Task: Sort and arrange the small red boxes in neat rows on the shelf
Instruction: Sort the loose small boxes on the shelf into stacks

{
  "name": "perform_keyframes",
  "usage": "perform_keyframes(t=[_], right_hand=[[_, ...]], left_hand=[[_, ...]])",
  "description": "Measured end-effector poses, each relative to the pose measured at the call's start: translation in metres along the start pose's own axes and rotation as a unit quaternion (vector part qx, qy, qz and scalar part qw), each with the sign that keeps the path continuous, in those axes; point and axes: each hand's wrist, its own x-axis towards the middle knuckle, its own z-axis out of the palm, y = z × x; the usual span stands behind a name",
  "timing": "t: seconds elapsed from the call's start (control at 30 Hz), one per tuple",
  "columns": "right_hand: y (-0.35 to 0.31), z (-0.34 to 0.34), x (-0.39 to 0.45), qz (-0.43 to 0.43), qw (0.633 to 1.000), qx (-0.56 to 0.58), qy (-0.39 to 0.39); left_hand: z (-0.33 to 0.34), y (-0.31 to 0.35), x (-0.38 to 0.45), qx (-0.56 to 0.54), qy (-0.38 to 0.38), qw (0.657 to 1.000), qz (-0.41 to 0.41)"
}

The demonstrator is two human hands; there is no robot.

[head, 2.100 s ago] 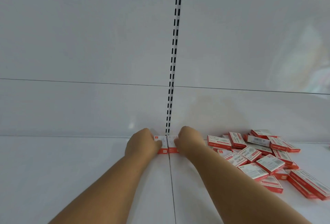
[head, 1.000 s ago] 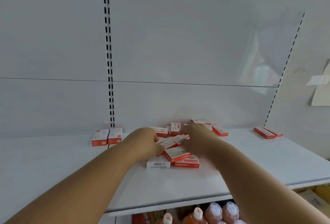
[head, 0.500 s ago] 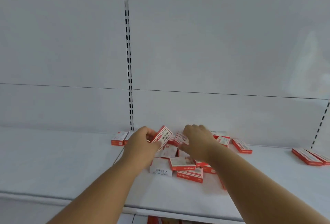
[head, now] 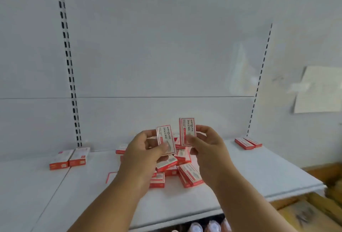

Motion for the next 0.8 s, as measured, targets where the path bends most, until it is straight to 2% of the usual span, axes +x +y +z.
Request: perform_keyframes(t=[0.27,0.37,0.47,0.63,0.8], right_hand=[[-0.018,-0.119,-0.005,-0.013,0.987,-0.133,0.088],[-0.017,-0.174,0.015,-0.015,0.972,-0.199,0.12],[-0.015,-0.231,0.047,0.007,0.953,-0.266,0.145],[-0.003,-0.303,0.112,0.061,0.919,-0.374,0.105],[0.012,-0.335,0.149,0.071,0.859,-0.505,0.032]], left_hand=[[0.107,-0.011,-0.008,0.099,-0.085,0.991,0.016],[0.158,-0.026,0.003,0.109,-0.114,0.987,-0.024],[0.211,-0.041,0.019,0.12,-0.103,0.985,-0.064],[0.287,-0.065,0.047,0.215,-0.035,0.97,-0.107],[0.332,-0.084,0.066,0.403,0.012,0.912,-0.073]])
